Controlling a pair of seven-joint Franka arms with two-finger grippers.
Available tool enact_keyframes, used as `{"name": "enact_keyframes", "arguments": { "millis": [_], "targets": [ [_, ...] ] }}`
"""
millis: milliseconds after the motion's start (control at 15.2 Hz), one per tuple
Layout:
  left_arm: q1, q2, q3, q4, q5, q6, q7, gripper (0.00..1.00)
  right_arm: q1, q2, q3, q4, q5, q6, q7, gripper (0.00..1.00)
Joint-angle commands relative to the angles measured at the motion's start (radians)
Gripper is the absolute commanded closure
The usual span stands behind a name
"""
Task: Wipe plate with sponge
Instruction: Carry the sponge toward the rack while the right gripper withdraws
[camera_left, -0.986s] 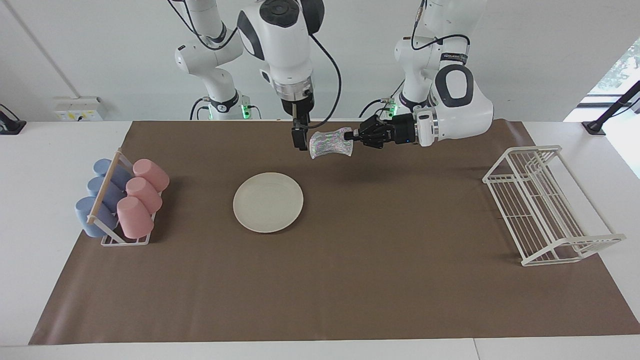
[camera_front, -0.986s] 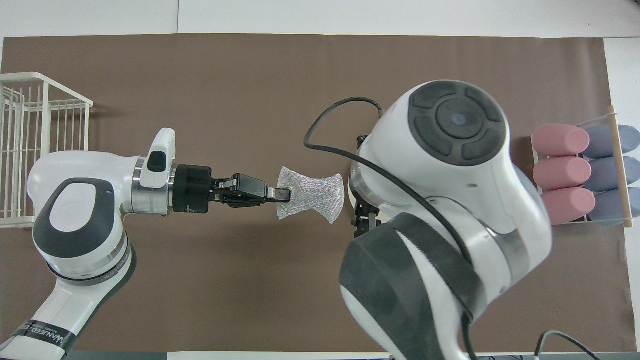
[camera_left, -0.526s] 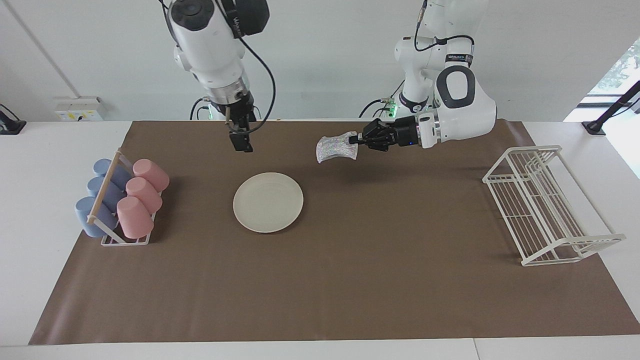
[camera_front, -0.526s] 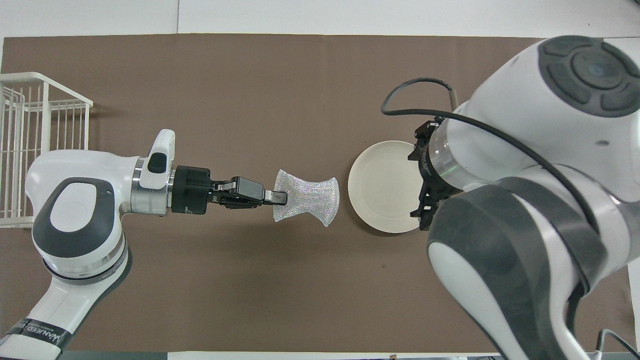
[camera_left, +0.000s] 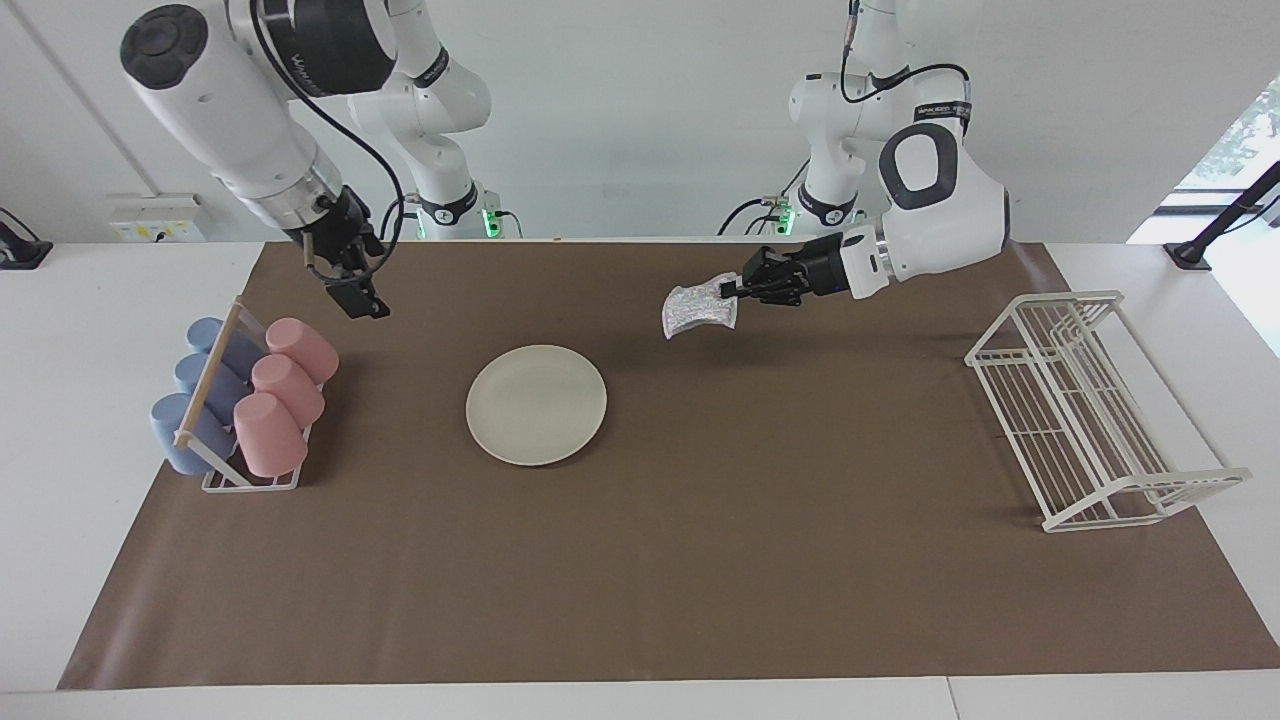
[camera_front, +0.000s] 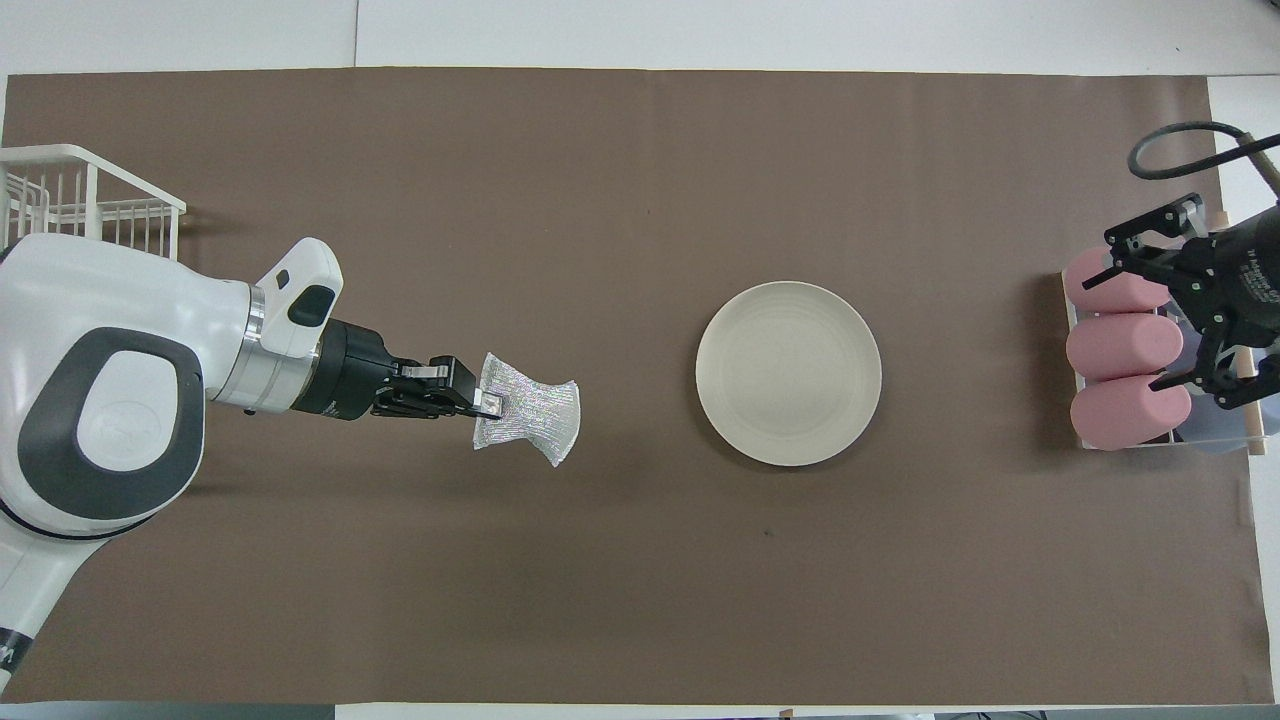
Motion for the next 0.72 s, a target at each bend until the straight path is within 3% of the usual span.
{"name": "enact_keyframes", "arguments": {
  "millis": [0,394,657],
  "targets": [
    [-0.011,-0.012,-0.004,0.037,0.158,0.002,-0.117,1.0,-0.037,-0.045,0.014,-0.028,-0.002,-0.011,-0.227,0.0],
    [-0.011,-0.016,-0.026,0.106,0.553,-0.113,-0.254,1.0,-0.03,-0.045,0.015,-0.03,-0.002,-0.036,-0.782,0.0],
    [-0.009,-0.018,-0.026,0.138,0.799,-0.203,-0.278,1.0,-0.028,-0.06,0.017,-0.03,-0.002,-0.069,-0.804,0.0]
  ]
}}
